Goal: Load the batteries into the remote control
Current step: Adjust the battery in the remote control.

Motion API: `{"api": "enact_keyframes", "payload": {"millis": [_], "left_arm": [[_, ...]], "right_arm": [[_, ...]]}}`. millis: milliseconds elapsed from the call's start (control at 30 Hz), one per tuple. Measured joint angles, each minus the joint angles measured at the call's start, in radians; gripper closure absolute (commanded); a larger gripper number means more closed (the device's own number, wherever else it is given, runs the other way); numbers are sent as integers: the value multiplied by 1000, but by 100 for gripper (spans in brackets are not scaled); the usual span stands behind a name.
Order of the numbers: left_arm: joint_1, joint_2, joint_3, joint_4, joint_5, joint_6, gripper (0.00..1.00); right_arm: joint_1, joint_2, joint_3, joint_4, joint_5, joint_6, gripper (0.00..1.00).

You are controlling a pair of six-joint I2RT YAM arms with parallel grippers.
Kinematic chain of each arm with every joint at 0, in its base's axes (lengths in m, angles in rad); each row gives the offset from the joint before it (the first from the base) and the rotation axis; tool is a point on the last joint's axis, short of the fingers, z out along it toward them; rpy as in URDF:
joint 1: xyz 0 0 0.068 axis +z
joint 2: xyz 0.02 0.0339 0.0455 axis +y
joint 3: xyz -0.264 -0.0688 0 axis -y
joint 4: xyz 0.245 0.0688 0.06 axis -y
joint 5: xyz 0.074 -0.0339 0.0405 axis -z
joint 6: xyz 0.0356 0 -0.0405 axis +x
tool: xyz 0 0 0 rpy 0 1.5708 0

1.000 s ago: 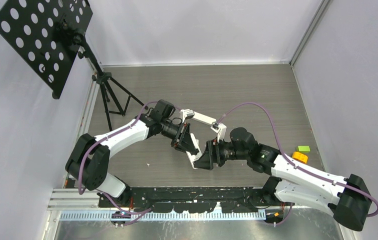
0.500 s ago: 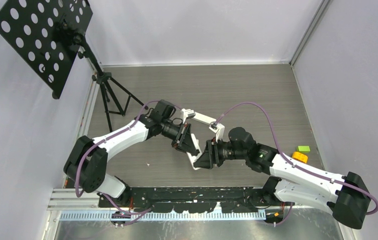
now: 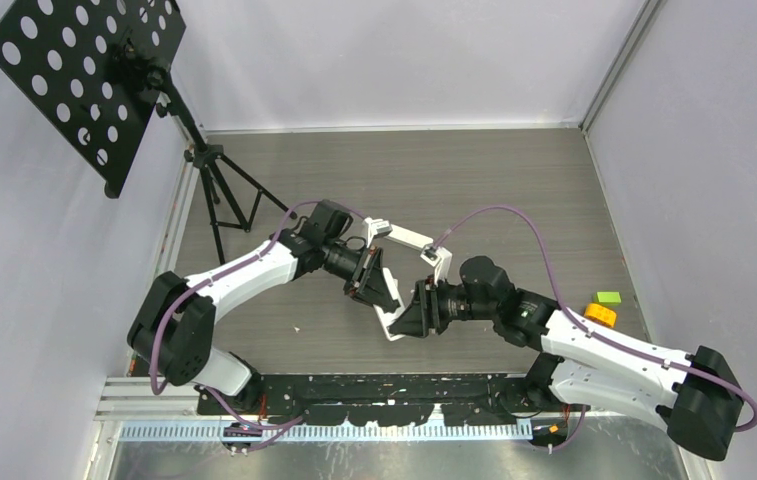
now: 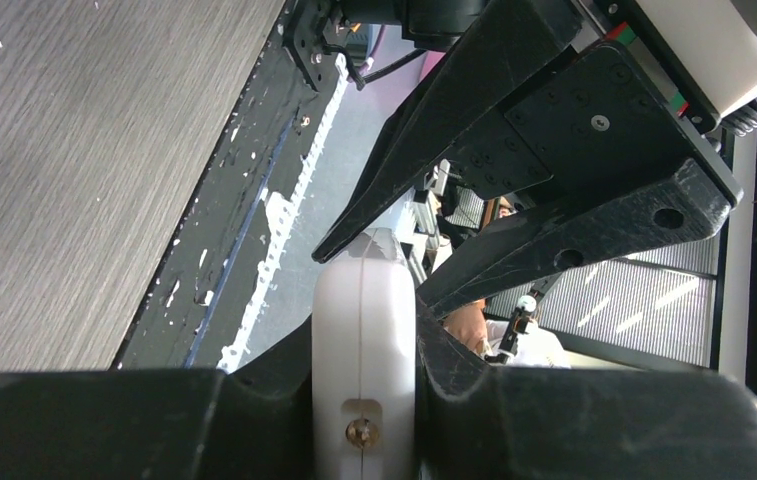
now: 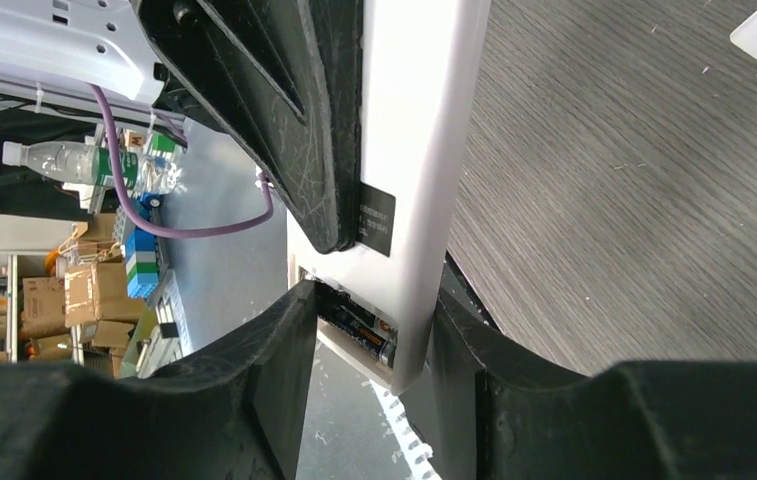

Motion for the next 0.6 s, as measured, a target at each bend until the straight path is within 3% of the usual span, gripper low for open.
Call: {"api": "enact_keyframes", "payload": {"millis": [133,400,600], "left_arm": [[-3,0,0,0,4,-1,100],[-4,-11,0,1,24,-20,100],[-5,-19,0,2,6,-19,100]], "right_arm": [[0,-16,-13,11,0,2,51],[0,-49,-20,10,13,2,29],[-1,-119,-29,7,51,19,22]]}}
